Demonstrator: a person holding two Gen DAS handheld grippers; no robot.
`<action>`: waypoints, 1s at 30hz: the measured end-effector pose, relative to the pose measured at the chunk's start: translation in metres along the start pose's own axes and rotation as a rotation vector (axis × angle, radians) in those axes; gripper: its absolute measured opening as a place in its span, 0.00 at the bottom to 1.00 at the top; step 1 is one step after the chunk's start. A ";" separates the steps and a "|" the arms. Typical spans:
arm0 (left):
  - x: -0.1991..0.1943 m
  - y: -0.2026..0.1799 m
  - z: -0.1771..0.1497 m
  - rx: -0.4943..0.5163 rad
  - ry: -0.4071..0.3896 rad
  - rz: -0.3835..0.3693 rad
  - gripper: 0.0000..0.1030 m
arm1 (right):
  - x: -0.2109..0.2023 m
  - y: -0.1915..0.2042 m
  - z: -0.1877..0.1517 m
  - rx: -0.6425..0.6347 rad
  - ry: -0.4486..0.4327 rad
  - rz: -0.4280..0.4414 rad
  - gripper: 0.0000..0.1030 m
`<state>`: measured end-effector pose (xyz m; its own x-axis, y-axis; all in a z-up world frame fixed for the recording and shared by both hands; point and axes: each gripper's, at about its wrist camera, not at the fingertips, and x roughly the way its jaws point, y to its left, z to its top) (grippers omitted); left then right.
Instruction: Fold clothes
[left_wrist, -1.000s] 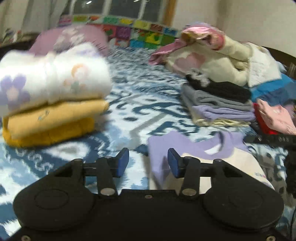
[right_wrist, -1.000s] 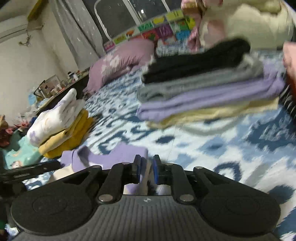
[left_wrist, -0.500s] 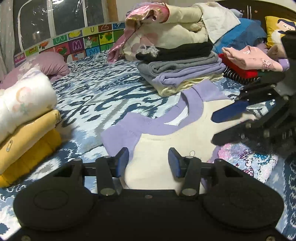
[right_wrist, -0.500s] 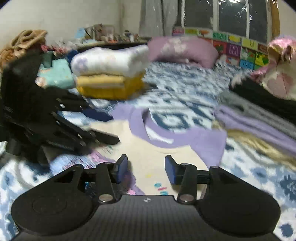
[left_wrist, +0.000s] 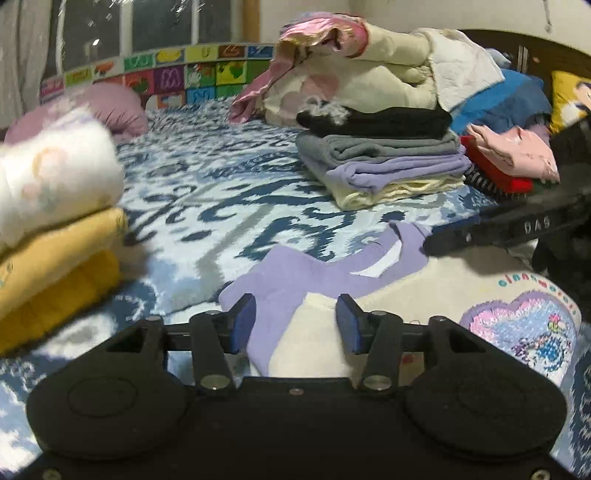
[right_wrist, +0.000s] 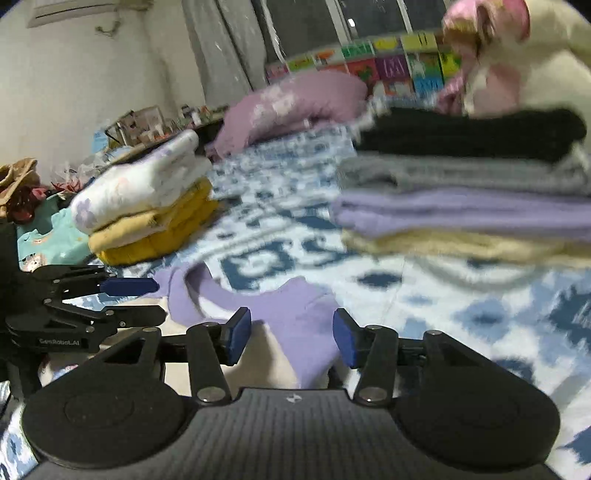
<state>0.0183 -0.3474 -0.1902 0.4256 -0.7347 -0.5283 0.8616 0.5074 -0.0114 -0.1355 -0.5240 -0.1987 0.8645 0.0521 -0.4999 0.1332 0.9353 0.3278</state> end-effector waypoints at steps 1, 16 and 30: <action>-0.001 0.001 -0.001 -0.005 -0.003 -0.003 0.50 | 0.000 -0.003 -0.002 0.021 0.006 0.006 0.51; -0.037 -0.016 0.011 -0.035 0.010 0.073 0.50 | -0.059 0.068 -0.019 -0.166 -0.055 0.005 0.52; -0.065 -0.038 0.011 -0.110 0.054 0.125 0.50 | -0.081 0.106 -0.055 -0.156 -0.042 -0.067 0.52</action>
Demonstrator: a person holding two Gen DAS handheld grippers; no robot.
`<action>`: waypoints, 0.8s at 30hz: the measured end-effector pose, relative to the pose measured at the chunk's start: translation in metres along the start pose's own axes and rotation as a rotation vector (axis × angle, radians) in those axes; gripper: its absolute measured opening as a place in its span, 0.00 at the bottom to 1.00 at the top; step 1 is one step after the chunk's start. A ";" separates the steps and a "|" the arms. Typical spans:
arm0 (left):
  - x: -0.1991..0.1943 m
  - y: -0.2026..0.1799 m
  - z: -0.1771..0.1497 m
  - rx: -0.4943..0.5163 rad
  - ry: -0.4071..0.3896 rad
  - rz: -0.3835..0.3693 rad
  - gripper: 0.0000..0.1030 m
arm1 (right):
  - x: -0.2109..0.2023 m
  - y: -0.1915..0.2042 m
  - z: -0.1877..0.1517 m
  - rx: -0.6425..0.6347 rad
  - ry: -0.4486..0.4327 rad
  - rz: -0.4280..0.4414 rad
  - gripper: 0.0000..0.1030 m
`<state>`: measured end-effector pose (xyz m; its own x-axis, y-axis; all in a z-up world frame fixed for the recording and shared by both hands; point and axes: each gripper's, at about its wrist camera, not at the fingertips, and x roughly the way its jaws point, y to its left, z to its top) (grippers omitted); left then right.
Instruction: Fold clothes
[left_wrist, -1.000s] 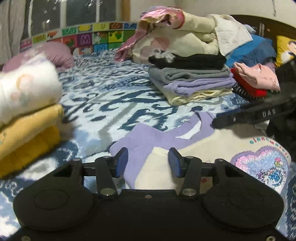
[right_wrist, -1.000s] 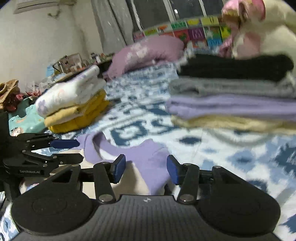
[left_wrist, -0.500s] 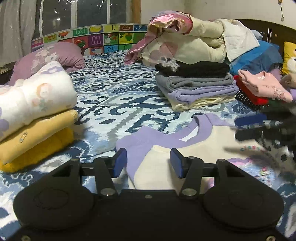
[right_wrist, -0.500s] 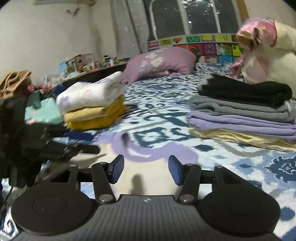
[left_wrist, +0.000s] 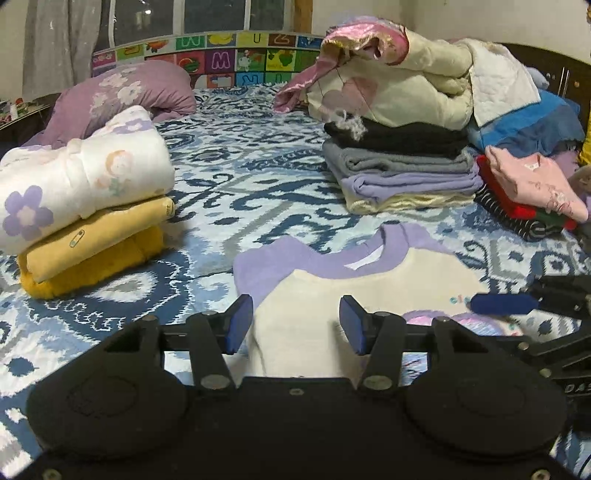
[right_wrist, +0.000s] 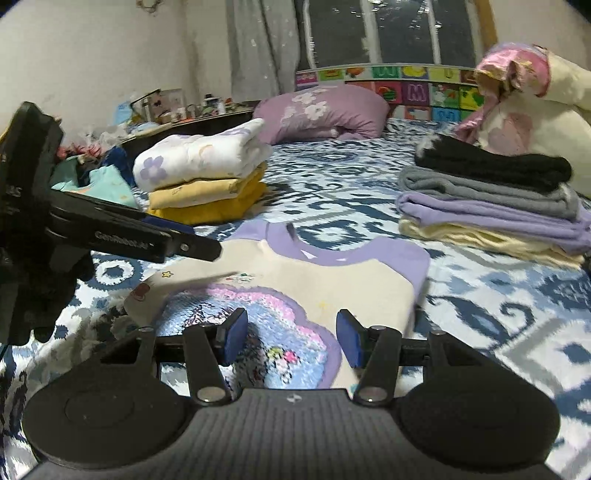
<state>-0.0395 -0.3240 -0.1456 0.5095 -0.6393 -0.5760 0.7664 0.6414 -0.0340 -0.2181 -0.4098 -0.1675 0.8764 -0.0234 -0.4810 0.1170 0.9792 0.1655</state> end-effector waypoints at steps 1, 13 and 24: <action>-0.002 -0.003 -0.002 0.001 0.000 -0.001 0.50 | -0.001 -0.001 -0.001 0.007 0.001 -0.003 0.52; -0.005 -0.022 -0.033 0.008 0.004 -0.029 0.42 | 0.008 -0.007 -0.012 0.055 -0.007 -0.029 0.50; 0.009 -0.021 -0.054 0.025 -0.006 -0.049 0.42 | 0.021 -0.022 -0.018 0.136 0.029 0.018 0.48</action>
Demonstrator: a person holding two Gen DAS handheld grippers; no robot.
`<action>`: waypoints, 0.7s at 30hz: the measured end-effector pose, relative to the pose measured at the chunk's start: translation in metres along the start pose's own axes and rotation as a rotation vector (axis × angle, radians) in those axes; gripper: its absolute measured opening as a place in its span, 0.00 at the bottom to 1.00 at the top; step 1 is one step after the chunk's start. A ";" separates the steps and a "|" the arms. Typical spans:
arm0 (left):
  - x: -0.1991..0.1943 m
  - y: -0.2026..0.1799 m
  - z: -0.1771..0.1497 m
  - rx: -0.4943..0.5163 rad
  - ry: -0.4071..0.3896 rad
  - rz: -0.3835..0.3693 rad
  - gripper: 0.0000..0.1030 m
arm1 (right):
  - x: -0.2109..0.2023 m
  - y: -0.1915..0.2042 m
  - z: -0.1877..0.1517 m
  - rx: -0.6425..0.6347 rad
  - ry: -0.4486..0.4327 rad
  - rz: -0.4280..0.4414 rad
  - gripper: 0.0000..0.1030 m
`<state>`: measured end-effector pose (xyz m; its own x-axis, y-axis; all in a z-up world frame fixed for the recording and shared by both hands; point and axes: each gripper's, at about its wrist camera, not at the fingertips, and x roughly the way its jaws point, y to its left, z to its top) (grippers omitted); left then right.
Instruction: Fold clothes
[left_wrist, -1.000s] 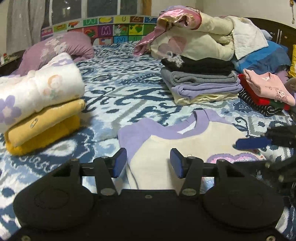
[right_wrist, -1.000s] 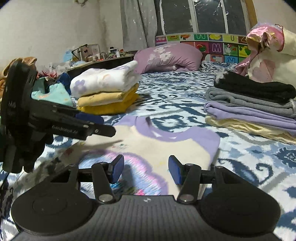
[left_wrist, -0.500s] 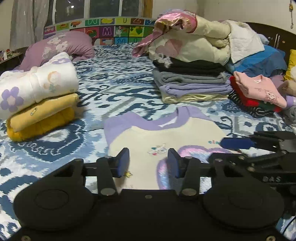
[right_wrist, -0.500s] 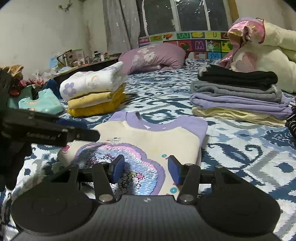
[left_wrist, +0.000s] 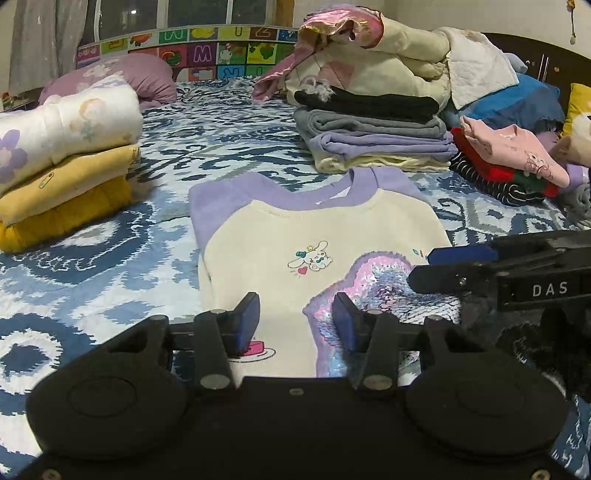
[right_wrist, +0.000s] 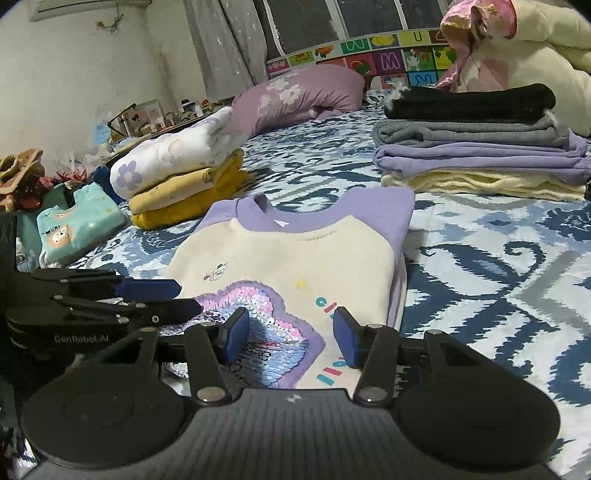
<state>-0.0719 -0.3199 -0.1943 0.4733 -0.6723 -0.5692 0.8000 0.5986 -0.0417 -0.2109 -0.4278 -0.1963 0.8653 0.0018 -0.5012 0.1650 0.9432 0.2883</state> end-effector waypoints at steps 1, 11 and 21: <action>0.000 -0.001 -0.001 0.010 -0.004 0.002 0.42 | -0.001 0.002 0.000 -0.010 -0.002 -0.007 0.48; -0.027 0.010 0.011 -0.072 -0.030 0.020 0.50 | -0.021 0.008 -0.001 -0.008 -0.018 -0.041 0.49; -0.038 0.010 0.017 -0.101 0.017 0.064 0.66 | -0.033 0.008 0.000 0.050 -0.037 -0.061 0.58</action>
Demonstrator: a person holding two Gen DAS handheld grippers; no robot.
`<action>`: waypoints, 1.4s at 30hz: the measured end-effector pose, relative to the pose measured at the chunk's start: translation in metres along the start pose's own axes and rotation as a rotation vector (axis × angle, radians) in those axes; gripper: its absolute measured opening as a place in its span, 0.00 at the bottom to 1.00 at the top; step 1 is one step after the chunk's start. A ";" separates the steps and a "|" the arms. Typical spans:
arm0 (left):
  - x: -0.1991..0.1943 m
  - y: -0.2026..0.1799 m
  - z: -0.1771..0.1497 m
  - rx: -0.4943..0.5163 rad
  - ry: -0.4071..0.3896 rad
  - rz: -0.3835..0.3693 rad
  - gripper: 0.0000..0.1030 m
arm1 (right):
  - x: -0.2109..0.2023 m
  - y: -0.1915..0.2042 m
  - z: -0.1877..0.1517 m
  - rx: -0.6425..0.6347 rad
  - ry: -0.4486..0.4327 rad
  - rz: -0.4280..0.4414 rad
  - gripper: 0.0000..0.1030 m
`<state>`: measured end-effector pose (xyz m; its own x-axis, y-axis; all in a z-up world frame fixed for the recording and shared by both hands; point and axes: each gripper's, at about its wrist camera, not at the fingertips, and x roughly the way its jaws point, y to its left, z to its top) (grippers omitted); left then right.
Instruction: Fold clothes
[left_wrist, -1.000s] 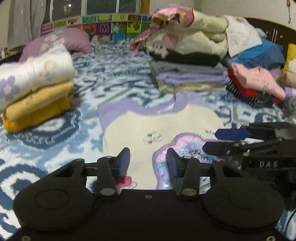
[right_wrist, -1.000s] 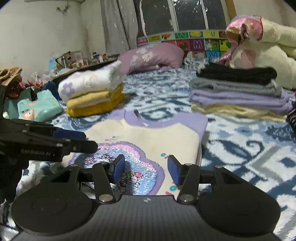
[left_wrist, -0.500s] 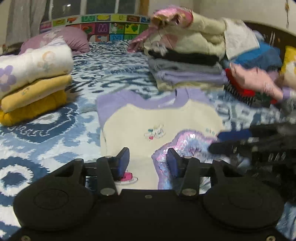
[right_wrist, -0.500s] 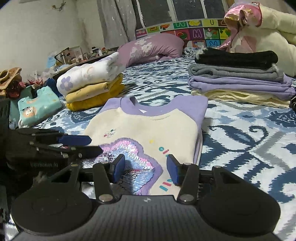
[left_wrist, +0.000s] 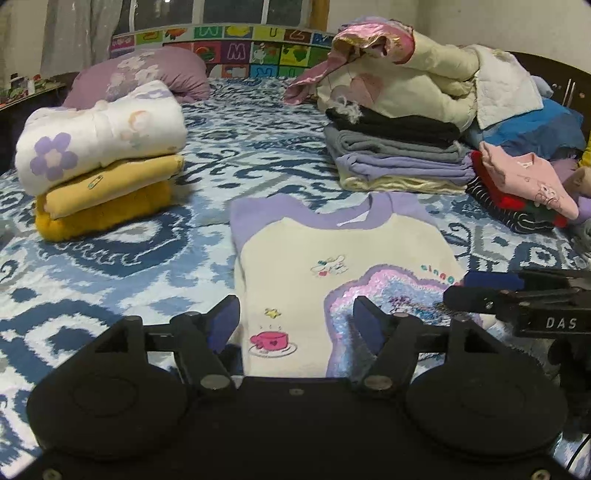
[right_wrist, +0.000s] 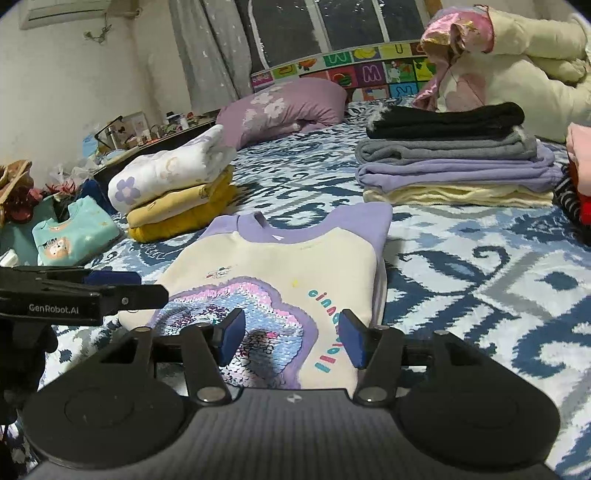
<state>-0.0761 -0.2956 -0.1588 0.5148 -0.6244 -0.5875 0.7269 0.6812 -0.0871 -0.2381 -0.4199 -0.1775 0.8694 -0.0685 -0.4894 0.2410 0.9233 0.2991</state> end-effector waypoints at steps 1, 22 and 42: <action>0.000 0.001 0.000 -0.006 0.001 0.001 0.66 | 0.000 -0.001 0.000 0.008 0.000 -0.002 0.59; 0.038 0.056 -0.005 -0.351 0.079 -0.181 0.68 | 0.048 -0.067 0.012 0.441 0.050 0.068 0.68; 0.072 0.062 0.007 -0.438 0.069 -0.307 0.50 | 0.073 -0.072 0.015 0.425 0.059 0.149 0.47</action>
<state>0.0092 -0.3015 -0.2009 0.2665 -0.8037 -0.5320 0.5743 0.5757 -0.5820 -0.1855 -0.4973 -0.2220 0.8848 0.0862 -0.4579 0.2819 0.6834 0.6734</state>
